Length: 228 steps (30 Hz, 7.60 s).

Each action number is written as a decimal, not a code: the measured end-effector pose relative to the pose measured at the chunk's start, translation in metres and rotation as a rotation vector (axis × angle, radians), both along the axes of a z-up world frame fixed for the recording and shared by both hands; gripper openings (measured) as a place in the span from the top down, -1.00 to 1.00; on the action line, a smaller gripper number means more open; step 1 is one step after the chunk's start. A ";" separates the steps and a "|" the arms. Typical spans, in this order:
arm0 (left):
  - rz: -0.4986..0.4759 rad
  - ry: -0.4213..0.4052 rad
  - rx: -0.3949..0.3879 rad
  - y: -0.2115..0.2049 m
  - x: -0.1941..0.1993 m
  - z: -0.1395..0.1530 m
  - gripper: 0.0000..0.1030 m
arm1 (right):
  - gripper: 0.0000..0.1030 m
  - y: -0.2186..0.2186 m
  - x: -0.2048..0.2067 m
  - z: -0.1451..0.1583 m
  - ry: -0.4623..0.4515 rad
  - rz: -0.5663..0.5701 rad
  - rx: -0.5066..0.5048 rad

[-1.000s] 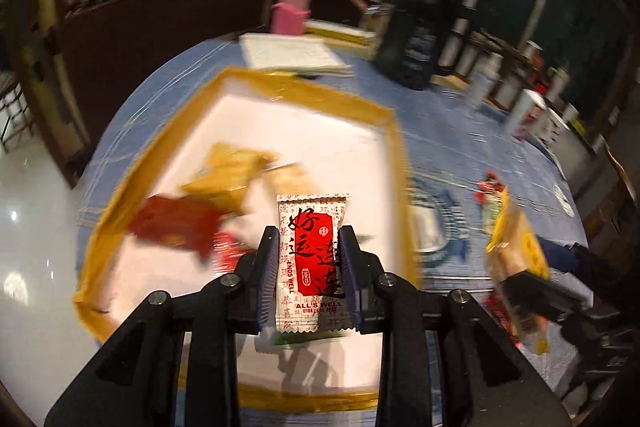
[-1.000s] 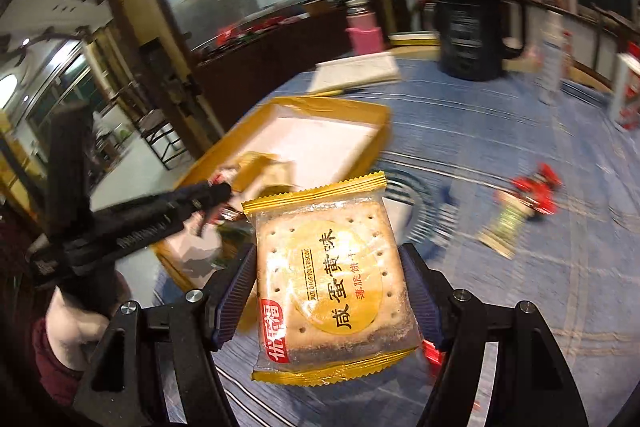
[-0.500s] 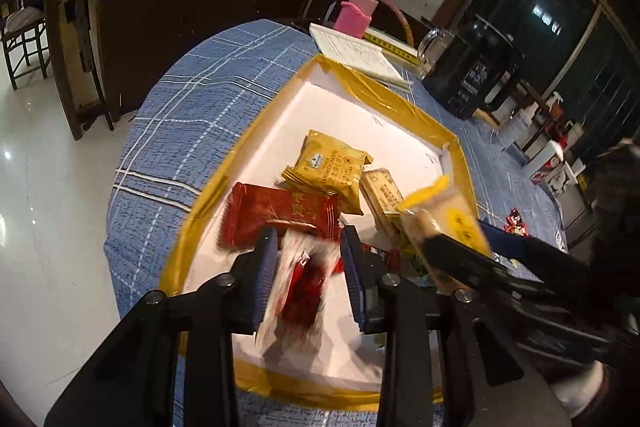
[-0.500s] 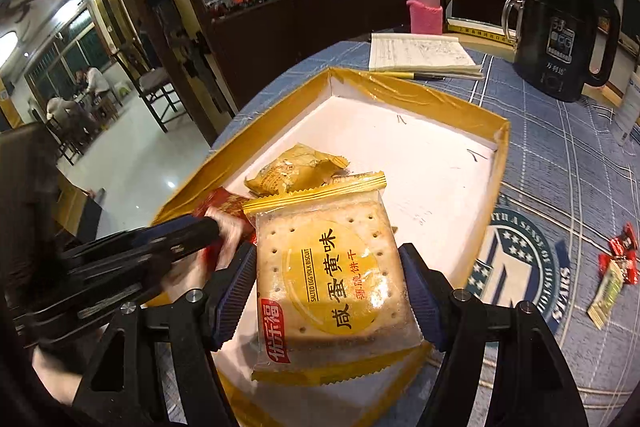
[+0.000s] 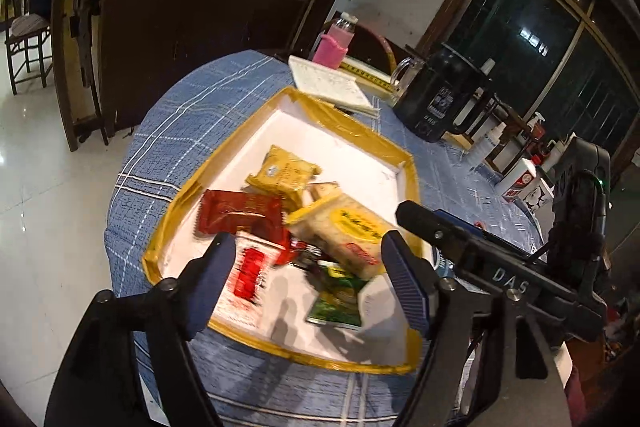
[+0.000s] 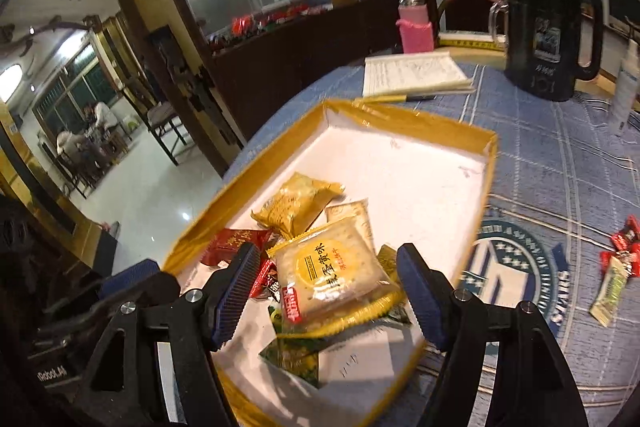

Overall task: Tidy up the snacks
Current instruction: 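Grasp red chocolate bar with left tool while right tool grasps green-wrapped candy, then release red chocolate bar into tray with left tool while right tool releases green candy, then grasp red candy packet from the table with the right tool, then grasp red candy packet with left tool while right tool holds its red packet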

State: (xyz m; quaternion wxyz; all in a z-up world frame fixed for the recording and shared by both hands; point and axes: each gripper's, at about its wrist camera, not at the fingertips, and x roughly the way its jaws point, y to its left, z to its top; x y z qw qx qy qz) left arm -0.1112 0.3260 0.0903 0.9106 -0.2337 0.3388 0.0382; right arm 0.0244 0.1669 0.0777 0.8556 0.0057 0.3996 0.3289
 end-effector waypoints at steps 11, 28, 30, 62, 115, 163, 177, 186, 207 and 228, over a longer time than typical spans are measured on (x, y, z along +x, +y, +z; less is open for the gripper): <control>-0.099 -0.011 -0.035 -0.067 -0.016 0.013 -0.47 | -0.41 -0.144 -0.017 0.016 0.013 -0.170 0.088; -0.294 0.115 0.021 -0.176 0.012 -0.020 -0.48 | -0.40 -0.263 -0.007 -0.043 0.107 -0.346 0.011; -0.297 0.121 0.023 -0.177 0.011 -0.021 -0.47 | -0.40 -0.257 0.006 -0.045 0.123 -0.354 0.022; -0.434 0.197 0.097 -0.248 0.028 -0.050 -0.25 | 0.63 -0.288 -0.008 -0.061 0.069 -0.417 0.053; -0.121 0.037 0.204 -0.039 0.028 -0.012 0.53 | 0.63 -0.149 -0.022 0.003 0.077 -0.192 0.116; -0.207 -0.018 0.002 -0.114 -0.003 -0.002 -0.37 | 0.12 -0.252 0.034 -0.045 0.121 -0.452 0.063; -0.277 0.032 0.019 -0.137 0.010 -0.017 -0.37 | -0.04 -0.238 0.127 -0.066 0.075 -0.590 -0.098; -0.264 0.044 0.014 -0.135 0.006 -0.018 -0.37 | 0.50 -0.231 0.133 -0.077 0.121 -0.585 -0.144; -0.341 0.051 0.069 -0.166 0.004 -0.005 -0.37 | 0.01 -0.237 0.011 -0.069 0.230 -0.332 -0.016; -0.593 0.163 0.417 -0.281 0.164 -0.051 -0.37 | 0.51 -0.279 -0.028 -0.069 0.174 -0.335 -0.041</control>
